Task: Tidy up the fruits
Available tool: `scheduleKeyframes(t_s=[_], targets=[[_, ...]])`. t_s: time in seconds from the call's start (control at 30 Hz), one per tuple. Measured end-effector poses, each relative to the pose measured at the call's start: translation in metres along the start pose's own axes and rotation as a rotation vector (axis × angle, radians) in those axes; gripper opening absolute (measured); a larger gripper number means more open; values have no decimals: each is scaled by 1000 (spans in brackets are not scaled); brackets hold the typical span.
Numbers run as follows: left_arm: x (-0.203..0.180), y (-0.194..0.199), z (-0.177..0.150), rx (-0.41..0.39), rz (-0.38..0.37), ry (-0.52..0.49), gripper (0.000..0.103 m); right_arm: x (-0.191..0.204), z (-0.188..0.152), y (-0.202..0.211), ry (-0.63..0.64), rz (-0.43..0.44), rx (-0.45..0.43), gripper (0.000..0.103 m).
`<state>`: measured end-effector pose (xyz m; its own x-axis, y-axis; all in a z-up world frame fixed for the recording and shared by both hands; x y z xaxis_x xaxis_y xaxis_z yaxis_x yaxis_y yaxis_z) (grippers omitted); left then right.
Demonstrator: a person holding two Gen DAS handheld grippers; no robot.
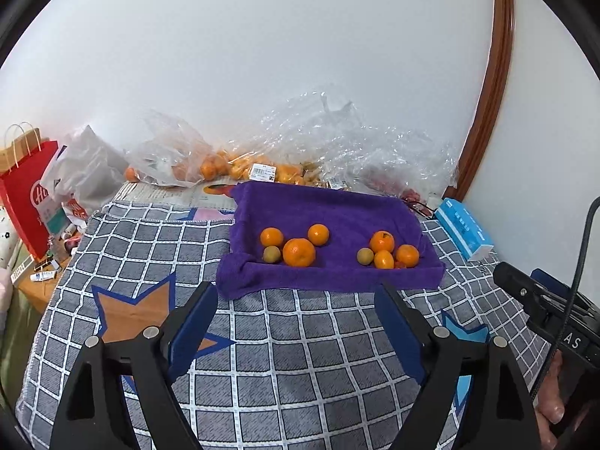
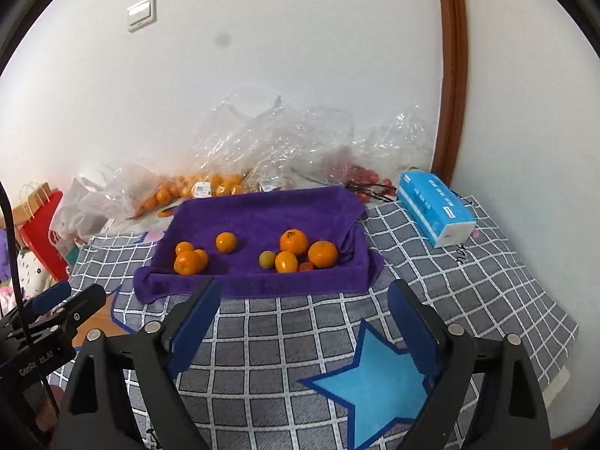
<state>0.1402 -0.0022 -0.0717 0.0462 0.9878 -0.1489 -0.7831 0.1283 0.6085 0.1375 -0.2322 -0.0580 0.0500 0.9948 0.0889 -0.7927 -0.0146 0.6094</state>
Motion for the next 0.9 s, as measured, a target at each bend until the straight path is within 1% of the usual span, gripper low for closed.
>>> scheduleKeyframes(t_s=[0.07,0.17,0.4,0.9], targets=[[-2,4,1,-12,7,-7,86,-2,-1,4,-1,-2,-4,94],[-4,7,0,-16,8,-10,87,-3,-3,8,-3,-10,-10,96],[-6,8,-1,-17,22,-17,87,-5,-7,8,1,-22,-1,96],[-4,10,1,-23,29,-11,87,-3,-11,7,-1,-16,8,96]])
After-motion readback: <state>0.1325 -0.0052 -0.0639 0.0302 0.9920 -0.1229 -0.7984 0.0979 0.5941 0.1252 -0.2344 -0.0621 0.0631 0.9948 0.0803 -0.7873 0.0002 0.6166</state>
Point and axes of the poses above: each gripper's, at about its wrist camera, not at the fingertips, and y roughly against the way its jaws point, x to its left, z to its top, the point moved 9 cm from there along -y, roughly the way its jaws point, and after that the axes turned 1 degree about x, right-handed, at the moved point
